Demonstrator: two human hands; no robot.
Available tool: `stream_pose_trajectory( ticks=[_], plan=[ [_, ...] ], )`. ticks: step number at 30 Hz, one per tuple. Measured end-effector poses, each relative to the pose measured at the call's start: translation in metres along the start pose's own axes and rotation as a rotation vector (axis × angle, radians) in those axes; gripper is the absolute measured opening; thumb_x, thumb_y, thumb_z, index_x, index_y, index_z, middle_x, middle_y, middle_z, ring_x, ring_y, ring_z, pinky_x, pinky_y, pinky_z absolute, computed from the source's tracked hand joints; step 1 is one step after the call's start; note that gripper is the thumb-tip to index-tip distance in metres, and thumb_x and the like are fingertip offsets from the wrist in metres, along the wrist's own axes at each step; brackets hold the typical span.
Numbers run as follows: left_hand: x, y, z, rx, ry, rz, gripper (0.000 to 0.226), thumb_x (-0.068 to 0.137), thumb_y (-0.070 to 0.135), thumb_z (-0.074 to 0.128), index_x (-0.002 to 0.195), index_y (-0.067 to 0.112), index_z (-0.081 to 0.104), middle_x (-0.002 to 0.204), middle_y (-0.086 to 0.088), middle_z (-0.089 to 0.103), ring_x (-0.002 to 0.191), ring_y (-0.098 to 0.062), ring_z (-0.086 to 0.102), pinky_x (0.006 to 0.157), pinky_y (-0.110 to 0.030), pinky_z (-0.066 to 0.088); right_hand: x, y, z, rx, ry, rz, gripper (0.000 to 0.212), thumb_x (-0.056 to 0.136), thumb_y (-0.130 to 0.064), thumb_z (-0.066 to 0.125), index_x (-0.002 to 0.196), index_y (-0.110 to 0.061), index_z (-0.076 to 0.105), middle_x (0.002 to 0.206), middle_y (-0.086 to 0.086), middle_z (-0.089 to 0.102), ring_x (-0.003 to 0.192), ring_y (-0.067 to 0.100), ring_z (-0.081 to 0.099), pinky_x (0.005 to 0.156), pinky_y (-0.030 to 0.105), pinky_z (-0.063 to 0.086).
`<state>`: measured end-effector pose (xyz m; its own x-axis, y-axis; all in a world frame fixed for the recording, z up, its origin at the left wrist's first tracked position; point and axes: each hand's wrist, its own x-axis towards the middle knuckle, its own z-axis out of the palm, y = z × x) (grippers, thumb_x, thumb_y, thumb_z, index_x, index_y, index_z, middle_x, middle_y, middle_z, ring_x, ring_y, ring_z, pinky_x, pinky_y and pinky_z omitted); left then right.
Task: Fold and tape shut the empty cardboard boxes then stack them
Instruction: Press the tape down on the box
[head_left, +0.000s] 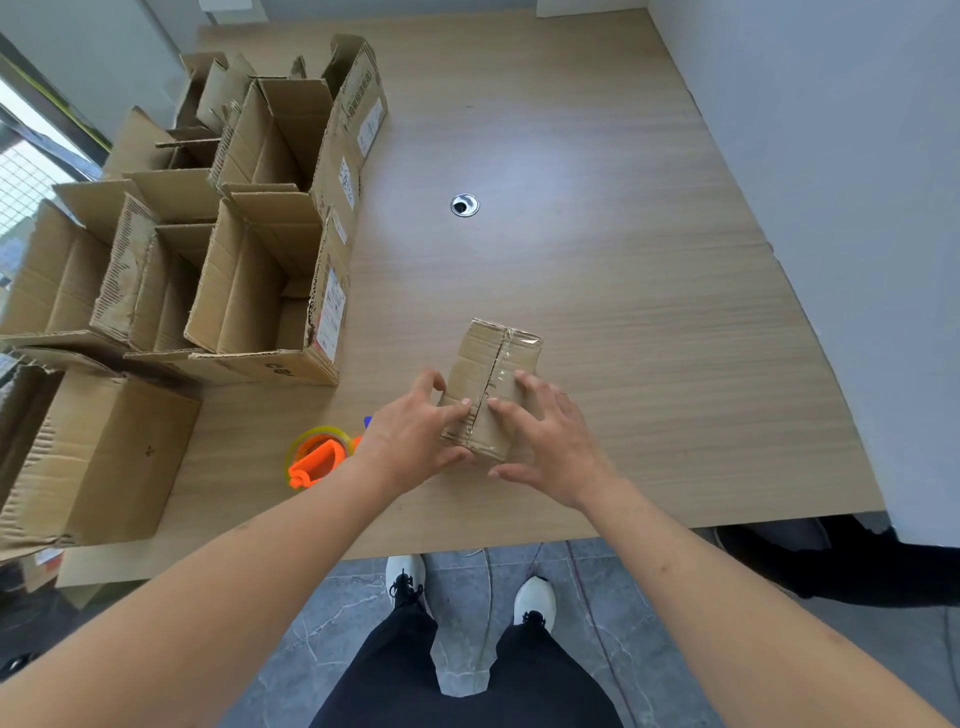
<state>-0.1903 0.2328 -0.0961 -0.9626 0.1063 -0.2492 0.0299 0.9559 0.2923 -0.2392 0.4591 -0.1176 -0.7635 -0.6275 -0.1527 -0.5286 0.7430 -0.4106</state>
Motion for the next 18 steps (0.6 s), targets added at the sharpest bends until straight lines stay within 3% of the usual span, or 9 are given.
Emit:
stream_pose_trajectory(
  ticks=[4,9,11,14,18],
  plan=[
    [-0.003,0.002,0.004,0.002,0.068,0.021,0.062,0.076,0.045,0.086,0.132,0.027,0.066,0.156,-0.009,0.032,0.095,-0.036,0.068,0.071,-0.047,0.06,-0.003,-0.001,0.008,0.041,0.047,-0.027,0.08,0.075,-0.047,0.084,0.145,-0.033,0.048,0.162,0.01,0.026,0.146,0.032,0.029,0.113,0.053,0.041],
    [-0.002,0.006,0.003,0.021,0.068,-0.004,0.063,0.083,0.051,0.078,0.139,0.031,0.061,0.163,0.001,0.027,0.117,-0.028,0.063,0.084,-0.044,0.058,-0.01,-0.006,0.013,0.006,0.095,0.012,0.074,0.073,-0.045,0.086,0.139,-0.035,0.052,0.159,0.006,0.034,0.137,0.03,0.045,0.097,0.048,0.053],
    [-0.003,0.006,0.007,0.0,0.076,-0.014,0.064,0.082,0.047,0.08,0.14,0.028,0.061,0.161,-0.003,0.032,0.113,-0.032,0.064,0.085,-0.044,0.057,-0.011,-0.006,0.013,0.033,0.155,0.042,0.072,0.066,-0.046,0.09,0.13,-0.031,0.059,0.142,0.006,0.046,0.119,0.027,0.056,0.088,0.046,0.057],
    [-0.006,0.01,0.014,-0.073,0.1,-0.037,0.065,0.081,0.046,0.082,0.139,0.025,0.062,0.156,-0.007,0.035,0.107,-0.034,0.065,0.082,-0.044,0.058,-0.013,-0.003,0.008,0.094,0.184,0.096,0.066,0.066,-0.05,0.09,0.123,-0.03,0.063,0.112,-0.001,0.048,0.093,0.02,0.055,0.069,0.037,0.055],
    [-0.005,0.013,0.021,-0.187,0.085,-0.017,0.071,0.079,0.043,0.085,0.142,0.024,0.059,0.155,-0.006,0.027,0.09,-0.027,0.067,0.077,-0.045,0.06,-0.013,-0.001,0.0,0.165,0.146,0.227,0.053,0.085,-0.043,0.078,0.135,-0.037,0.061,0.099,-0.006,0.05,0.086,0.02,0.058,0.068,0.036,0.052]
  ],
)
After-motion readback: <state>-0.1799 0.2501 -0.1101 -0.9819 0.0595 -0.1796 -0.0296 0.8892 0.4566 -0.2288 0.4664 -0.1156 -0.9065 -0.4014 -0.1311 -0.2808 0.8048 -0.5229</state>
